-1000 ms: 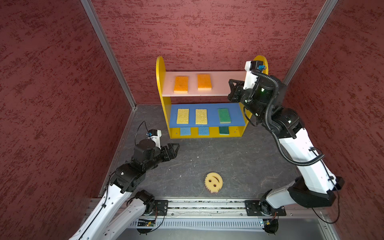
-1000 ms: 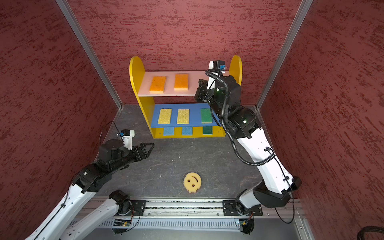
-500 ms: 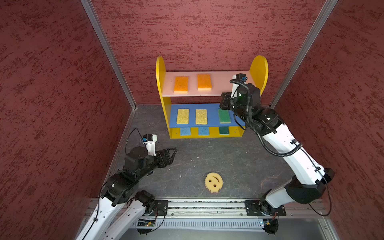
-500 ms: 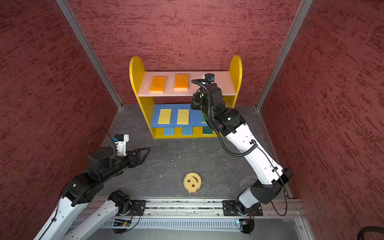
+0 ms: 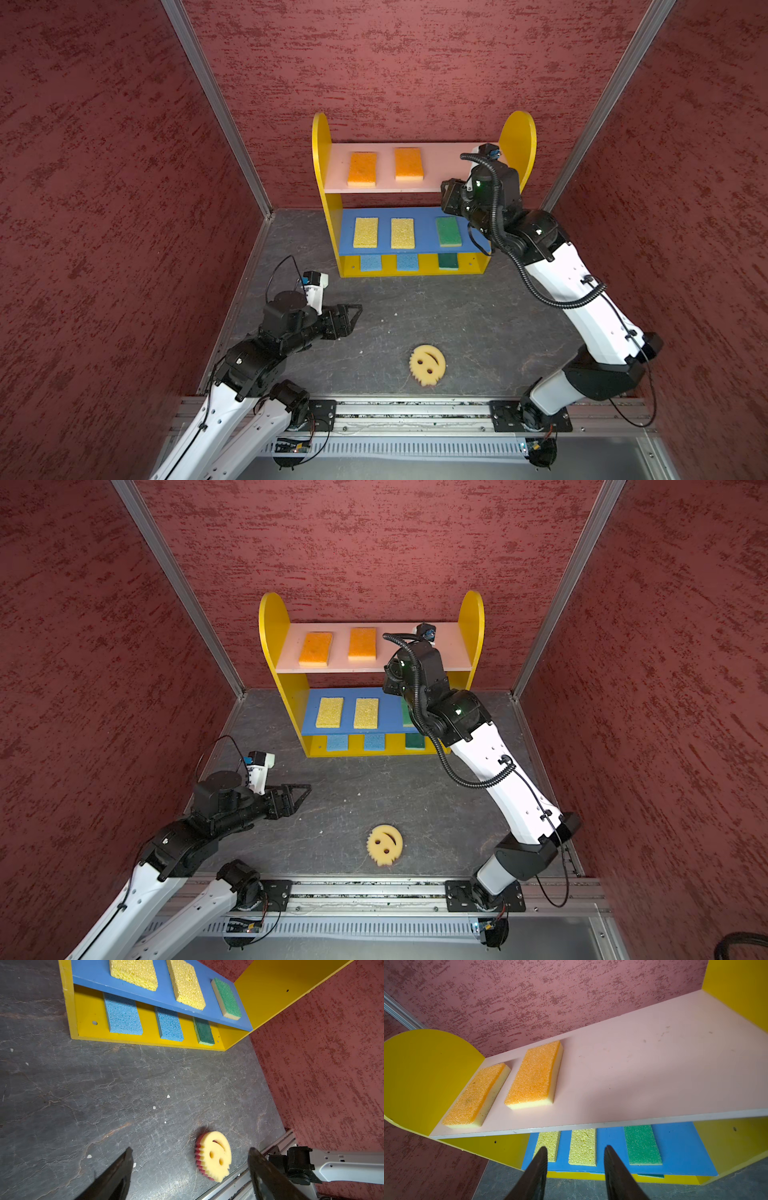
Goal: Place and organize the cleaning sponges onto the shelf
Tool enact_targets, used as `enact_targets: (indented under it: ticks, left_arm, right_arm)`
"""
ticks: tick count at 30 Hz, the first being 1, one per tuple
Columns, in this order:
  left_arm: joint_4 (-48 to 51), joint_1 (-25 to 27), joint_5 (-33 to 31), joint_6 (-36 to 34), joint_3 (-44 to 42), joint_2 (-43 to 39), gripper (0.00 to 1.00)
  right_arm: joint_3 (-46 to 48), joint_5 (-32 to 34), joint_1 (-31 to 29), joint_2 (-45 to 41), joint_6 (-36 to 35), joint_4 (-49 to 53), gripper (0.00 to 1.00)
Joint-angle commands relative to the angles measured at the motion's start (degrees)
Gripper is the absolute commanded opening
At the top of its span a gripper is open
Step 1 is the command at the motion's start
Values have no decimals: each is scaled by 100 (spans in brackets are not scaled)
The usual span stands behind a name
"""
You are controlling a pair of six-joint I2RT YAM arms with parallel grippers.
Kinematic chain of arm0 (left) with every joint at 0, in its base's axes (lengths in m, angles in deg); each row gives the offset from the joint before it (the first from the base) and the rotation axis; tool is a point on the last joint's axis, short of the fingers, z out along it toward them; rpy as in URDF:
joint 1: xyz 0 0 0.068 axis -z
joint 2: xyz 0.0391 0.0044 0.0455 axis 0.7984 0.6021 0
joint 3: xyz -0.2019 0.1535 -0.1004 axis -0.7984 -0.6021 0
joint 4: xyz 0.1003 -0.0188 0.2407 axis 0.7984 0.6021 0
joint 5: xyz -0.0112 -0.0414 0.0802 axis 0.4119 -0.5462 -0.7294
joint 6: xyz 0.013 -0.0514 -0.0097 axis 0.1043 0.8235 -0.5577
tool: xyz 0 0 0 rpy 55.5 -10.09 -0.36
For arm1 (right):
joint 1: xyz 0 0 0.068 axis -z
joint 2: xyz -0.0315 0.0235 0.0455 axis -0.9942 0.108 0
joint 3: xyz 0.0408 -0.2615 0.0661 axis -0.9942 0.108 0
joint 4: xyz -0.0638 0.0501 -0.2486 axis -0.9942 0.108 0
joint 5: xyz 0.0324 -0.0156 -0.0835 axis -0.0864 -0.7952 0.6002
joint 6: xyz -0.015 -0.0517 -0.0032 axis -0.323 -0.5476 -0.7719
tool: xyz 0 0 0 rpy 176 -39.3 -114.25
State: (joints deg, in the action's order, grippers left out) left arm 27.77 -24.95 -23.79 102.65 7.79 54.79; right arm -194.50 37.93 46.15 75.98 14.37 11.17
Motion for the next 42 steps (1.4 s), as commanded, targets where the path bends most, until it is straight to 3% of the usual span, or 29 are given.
enact_targets:
  ticks: [1, 4, 5, 6, 10, 16, 20, 22, 26, 29, 32, 33, 36, 42]
  left_arm:
    - [-164, -8, 69, -199, -76, -82, 87]
    - [-206, -51, 54, -192, -116, -59, 87]
    - [-224, -73, 52, -153, -152, -38, 87]
    - [-268, -87, 83, -113, -198, 0, 87]
    - [-675, -96, 429, 83, -532, 222, 87]
    - [-1085, -103, 634, 176, -642, 842, 83]
    - [-1225, -98, 435, 65, -54, 1018, 50]
    - [-1252, -96, 183, 51, 410, 1167, 39]
    - [-1164, -109, -151, -56, 1478, 1697, 15]
    - [-1196, -117, -201, -164, 2102, 2099, 7]
    - [-1188, -132, -374, -286, 2683, 2471, 10]
    - [-1218, -147, -473, -339, 2823, 2586, 15]
    - [-1289, -292, -646, -410, 3295, 2912, 18]
    - [-1450, -483, -587, -320, 4138, 3690, 19]
  right_arm:
    - [555, 127, 20, -153, 159, 140, 47]
    - [1574, 199, -14, -667, 446, 238, 53]
    - [1985, 196, -23, -969, 561, 212, 67]
    - [2480, 207, -23, -1264, 711, 212, 72]
    - [3937, 552, -32, -2384, 1280, 667, 76]
    - [4526, 807, -23, -3069, 1398, 1277, 81]
    - [4337, 351, -29, -2813, 886, 696, 58]
    - [4320, -39, -27, -2633, 644, 305, 34]
    - [4739, -718, -25, -2585, 520, -593, 0]
    - [5222, -769, -23, -2678, 551, -941, 0]
    - [5788, -622, -23, -2883, 590, -1094, 0]
    - [6025, -636, -24, -2990, 595, -1207, 6]
    - [6665, -725, -23, -3306, 531, -1535, 22]
    - [7501, -423, -14, -3866, 468, -1911, 36]
